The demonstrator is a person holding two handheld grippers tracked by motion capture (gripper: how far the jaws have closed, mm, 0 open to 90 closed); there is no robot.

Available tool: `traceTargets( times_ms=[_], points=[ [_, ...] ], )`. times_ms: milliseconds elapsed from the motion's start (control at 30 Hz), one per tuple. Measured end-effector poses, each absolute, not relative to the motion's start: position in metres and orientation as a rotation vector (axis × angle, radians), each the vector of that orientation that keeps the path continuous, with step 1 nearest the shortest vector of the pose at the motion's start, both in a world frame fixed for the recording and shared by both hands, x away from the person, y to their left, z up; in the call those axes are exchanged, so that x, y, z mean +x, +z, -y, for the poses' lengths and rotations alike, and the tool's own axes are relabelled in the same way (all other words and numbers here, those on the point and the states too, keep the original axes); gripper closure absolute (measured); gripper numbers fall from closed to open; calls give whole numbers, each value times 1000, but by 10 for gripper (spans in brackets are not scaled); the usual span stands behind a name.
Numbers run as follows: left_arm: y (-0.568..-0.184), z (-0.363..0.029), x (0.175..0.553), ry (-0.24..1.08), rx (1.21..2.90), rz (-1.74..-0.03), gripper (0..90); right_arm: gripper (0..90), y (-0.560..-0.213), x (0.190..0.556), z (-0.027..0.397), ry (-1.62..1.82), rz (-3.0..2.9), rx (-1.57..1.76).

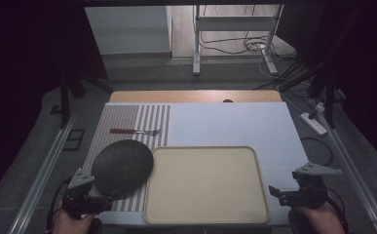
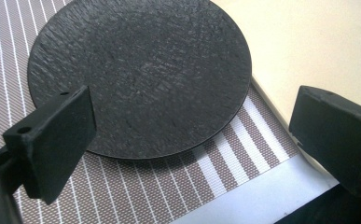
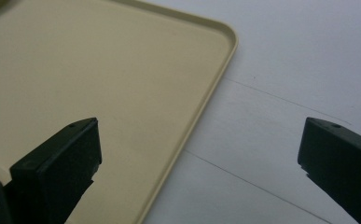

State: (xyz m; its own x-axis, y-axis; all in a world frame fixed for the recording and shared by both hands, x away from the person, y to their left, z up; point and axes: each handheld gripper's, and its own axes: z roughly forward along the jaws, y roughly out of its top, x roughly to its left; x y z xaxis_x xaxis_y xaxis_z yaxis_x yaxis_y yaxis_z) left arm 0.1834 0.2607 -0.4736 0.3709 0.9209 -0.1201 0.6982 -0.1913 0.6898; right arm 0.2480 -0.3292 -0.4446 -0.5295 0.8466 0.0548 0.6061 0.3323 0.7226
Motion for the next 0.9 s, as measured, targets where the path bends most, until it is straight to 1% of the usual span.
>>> traceTargets(
  times_ms=[900],
  points=[
    [-475, -259, 187, 372, 2009, -1372, 20, 1, -446, 250, 329, 1006, -2289, 1307]
  ],
)
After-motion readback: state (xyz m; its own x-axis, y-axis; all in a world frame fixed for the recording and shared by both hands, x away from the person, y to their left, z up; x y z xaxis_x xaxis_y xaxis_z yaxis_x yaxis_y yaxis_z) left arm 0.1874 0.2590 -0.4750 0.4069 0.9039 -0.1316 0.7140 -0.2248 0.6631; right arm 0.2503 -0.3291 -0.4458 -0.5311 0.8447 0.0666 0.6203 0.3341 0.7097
